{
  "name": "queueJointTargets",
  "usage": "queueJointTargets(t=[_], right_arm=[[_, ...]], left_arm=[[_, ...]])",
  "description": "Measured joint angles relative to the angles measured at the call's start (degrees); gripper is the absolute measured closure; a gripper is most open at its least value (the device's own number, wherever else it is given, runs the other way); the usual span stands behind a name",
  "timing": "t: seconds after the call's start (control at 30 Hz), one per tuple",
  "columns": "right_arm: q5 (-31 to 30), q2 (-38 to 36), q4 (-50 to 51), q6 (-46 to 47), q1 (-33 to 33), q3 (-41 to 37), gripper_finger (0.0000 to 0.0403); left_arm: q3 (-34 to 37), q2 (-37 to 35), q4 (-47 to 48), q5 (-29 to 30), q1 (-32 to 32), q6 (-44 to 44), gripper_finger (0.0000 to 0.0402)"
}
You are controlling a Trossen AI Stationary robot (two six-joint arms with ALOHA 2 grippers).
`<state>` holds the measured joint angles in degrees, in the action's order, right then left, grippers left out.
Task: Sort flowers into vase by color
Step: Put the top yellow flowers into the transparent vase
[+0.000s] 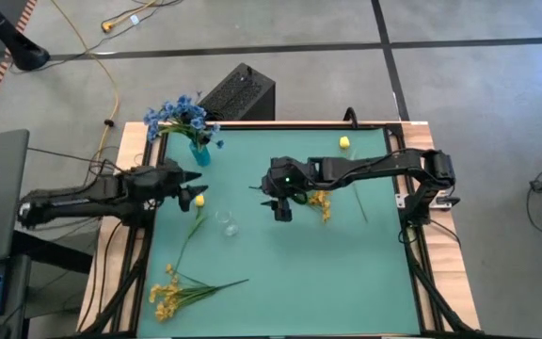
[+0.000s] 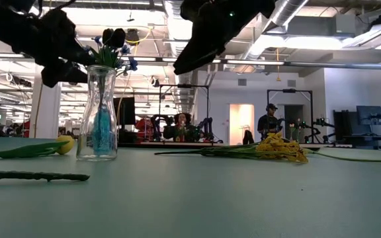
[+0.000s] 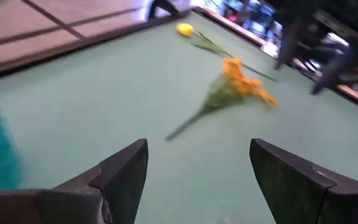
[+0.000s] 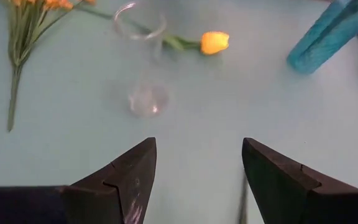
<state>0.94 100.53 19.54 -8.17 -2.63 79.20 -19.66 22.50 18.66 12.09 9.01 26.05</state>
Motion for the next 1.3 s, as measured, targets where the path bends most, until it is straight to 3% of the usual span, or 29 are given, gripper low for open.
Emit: queueJointTargets(t=[0.17,0.3,0.4,0.5,0.63,0.73,0.9,1.07,1.3], right_arm=[[-0.8,-0.1,5.2,4.0,1.6,0.0,0.0139],[-0.8,-0.1,10.0,3.2,2.6,-1.0,0.0139],[-0.8,-1.9,9.3,2.3,2.5,-4.0,0.0139],[-0.9,-4.8,6.3,5.0,1.0,-8.2,0.0139],[-1.3,-8.4,3.0,8.8,-0.6,-13.7,0.0139],[-1.3,-11.0,0.2,11.2,-0.9,-16.9,0.0139],[-1.3,-13.2,-5.9,12.7,-0.3,-22.5,0.0139],[-1.4,-13.4,-7.2,13.7,0.5,-24.9,0.0139],[-10.8,-17.2,-8.3,13.1,2.7,-31.7,0.0139]], left_arm=[[0.0,5.8,-3.3,2.9,-9.8,0.5,0.0133],[0.0,11.2,-10.8,7.6,-15.9,-4.1,0.0133],[0.0,16.1,-17.5,11.2,-18.3,-6.9,0.0133],[0.0,22.1,-22.5,10.8,-18.7,-8.9,0.0133],[-0.3,29.0,-30.6,11.2,-18.3,-15.7,0.0133],[-4.0,32.8,-31.5,11.1,-16.6,-20.1,0.0133],[-15.2,39.2,-24.5,10.4,-12.2,-25.2,0.0133],[-27.0,48.1,-17.1,4.5,-7.5,-29.6,0.0133],[-38.7,64.1,-8.8,-3.1,-0.5,-36.1,0.0133]])
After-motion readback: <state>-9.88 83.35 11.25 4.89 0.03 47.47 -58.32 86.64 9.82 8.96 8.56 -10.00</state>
